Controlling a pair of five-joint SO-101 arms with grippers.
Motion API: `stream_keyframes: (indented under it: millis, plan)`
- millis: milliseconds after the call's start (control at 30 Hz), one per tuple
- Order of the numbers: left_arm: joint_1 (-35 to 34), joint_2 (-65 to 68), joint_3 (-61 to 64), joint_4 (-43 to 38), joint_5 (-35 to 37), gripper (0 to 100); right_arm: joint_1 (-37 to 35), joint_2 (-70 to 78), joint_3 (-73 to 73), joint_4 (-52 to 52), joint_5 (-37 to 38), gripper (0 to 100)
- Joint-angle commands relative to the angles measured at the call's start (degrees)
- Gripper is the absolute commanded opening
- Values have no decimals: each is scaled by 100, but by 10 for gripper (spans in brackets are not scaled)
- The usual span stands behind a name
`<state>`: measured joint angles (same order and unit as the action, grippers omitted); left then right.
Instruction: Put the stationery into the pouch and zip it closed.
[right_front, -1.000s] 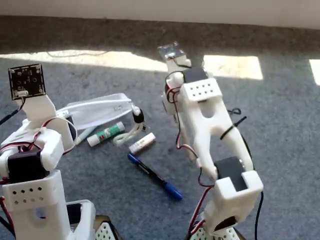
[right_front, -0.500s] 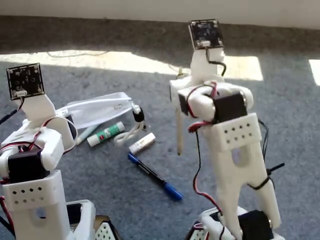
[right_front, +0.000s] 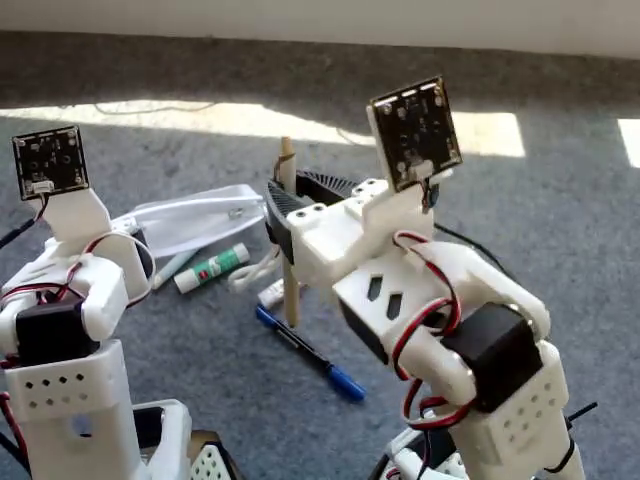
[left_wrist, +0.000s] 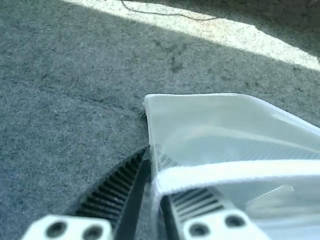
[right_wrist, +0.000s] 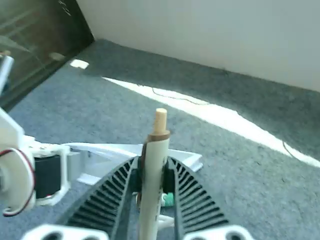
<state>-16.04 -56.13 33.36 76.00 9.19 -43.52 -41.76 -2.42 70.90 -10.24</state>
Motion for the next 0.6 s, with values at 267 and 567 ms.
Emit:
stream_keyframes:
  millis: [267, 567]
  plan:
    - [119, 22, -48, -123, 53, 7, -936, -374, -13, -1499, 800, 5]
    - [110, 22, -48, -141, 53, 7, -945, -330, 4, -2747, 1477, 5]
